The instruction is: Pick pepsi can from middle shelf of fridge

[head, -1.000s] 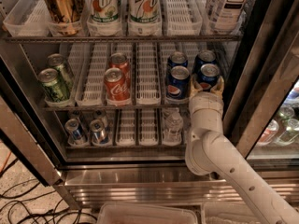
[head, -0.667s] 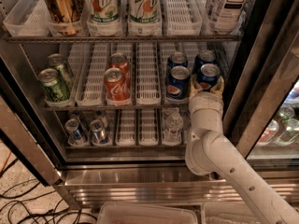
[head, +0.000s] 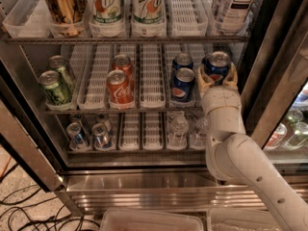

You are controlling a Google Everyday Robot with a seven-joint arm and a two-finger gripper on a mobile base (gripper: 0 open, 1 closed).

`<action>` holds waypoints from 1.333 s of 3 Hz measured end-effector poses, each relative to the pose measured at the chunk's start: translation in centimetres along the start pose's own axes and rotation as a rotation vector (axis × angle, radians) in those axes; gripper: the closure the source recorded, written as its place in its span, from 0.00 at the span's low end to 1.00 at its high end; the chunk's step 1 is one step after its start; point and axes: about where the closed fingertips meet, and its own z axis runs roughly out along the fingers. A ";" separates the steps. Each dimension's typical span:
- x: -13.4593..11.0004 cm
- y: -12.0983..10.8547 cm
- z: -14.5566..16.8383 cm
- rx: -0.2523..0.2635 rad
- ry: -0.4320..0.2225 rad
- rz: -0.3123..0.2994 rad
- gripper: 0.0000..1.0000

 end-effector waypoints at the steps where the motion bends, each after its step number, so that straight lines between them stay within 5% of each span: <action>1: -3.1 0.0 -1.3 -0.076 -0.077 -0.021 1.00; 2: -3.7 -0.1 -3.6 -0.172 -0.090 -0.040 1.00; 4: -0.7 -4.0 -6.8 -0.277 0.046 -0.063 1.00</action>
Offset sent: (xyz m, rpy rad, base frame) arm -0.0774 0.0075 0.0188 -0.1275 -0.0338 0.2954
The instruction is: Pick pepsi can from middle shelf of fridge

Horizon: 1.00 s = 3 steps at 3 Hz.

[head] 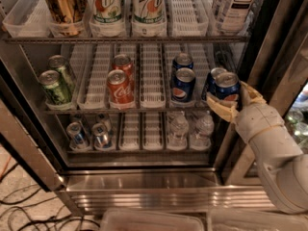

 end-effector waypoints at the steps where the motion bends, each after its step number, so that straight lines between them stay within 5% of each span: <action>1: 0.0 -0.5 -0.1 0.005 0.010 0.014 1.00; 2: 0.0 -0.5 -0.1 0.005 0.010 0.014 1.00; 3: -0.3 0.9 -0.3 -0.058 -0.006 0.035 1.00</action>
Offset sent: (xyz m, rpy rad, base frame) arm -0.0960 0.0871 -0.0215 -0.2814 0.3508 0.8967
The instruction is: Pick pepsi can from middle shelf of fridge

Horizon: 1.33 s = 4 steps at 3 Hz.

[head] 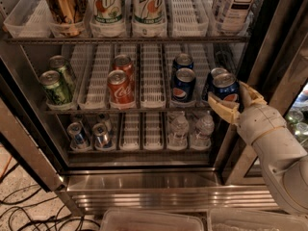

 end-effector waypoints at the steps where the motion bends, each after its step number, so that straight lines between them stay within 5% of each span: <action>1: -0.4 3.0 -1.4 -0.129 -0.031 0.067 1.00; 4: -3.4 10.3 -7.8 -0.530 -0.092 0.195 1.00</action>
Offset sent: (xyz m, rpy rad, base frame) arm -0.0846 0.0819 -0.0115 0.1353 0.0099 0.5249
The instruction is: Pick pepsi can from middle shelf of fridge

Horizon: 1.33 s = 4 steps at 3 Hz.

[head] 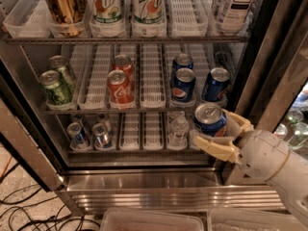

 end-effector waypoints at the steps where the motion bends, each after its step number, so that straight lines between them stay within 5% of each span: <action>1: -1.5 3.6 -0.3 -0.114 0.008 0.051 1.00; 3: -4.1 9.0 1.5 -0.366 0.041 0.129 1.00; 4: -4.2 9.4 1.5 -0.380 0.041 0.134 1.00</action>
Offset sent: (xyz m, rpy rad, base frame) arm -0.0795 0.0771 0.0332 -0.0400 0.1219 0.4281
